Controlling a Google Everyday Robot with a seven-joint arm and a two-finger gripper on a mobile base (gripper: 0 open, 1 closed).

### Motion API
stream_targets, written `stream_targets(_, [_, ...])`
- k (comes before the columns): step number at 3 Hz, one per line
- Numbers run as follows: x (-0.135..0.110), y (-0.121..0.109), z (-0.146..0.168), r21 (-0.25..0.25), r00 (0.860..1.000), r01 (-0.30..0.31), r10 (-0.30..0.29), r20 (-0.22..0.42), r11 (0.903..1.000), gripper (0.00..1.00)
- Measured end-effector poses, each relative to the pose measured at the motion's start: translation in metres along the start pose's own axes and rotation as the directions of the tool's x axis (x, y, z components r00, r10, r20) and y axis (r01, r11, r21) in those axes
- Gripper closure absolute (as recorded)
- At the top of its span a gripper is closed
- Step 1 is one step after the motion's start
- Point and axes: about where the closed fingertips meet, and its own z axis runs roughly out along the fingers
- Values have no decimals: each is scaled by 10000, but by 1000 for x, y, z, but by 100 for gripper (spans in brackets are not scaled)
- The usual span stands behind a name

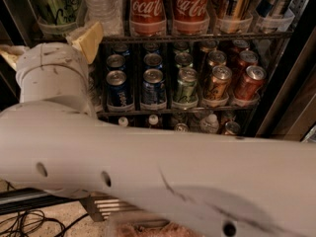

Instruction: Pick green can from top shelf of fridge

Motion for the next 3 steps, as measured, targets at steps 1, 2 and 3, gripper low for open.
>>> stream_targets(1, [8, 6, 16, -100, 9997, -212, 211, -85, 9997, 0])
stream_targets(2, [3, 9, 26, -63, 9998, -159, 159, 88, 9999, 5])
stream_targets(3, [-10, 9, 29, 27, 9990, 76, -77, 440, 10000, 12])
